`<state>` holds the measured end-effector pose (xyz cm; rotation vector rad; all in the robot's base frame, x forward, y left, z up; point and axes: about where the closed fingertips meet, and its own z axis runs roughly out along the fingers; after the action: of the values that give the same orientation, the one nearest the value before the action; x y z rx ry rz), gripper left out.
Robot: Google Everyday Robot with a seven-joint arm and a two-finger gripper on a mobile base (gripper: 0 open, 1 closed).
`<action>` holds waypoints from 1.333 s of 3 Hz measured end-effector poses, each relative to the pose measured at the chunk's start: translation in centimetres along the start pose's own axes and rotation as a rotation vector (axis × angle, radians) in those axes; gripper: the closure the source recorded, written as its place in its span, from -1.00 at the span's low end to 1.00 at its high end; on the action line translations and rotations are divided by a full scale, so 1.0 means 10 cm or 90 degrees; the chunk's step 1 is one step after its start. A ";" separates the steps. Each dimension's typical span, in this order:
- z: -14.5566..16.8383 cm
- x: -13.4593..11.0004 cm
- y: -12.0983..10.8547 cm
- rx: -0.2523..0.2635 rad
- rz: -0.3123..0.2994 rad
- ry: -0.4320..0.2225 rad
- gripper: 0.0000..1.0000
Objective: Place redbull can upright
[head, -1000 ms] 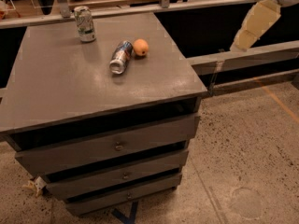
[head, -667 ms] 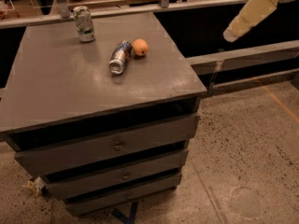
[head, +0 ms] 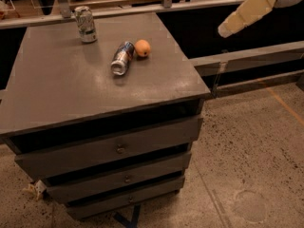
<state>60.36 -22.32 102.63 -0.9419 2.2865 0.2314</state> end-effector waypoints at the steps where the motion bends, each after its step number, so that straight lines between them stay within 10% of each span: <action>1: 0.11 -0.12 0.01 -0.002 0.051 -0.009 -1.00; 4: 1.17 -0.88 0.34 -0.144 0.327 -0.047 -1.00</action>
Offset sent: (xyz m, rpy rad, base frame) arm 0.0676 0.0756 -0.0113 0.3537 0.1792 -0.3110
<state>68.62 -10.36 98.81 -0.4213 2.4300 0.7427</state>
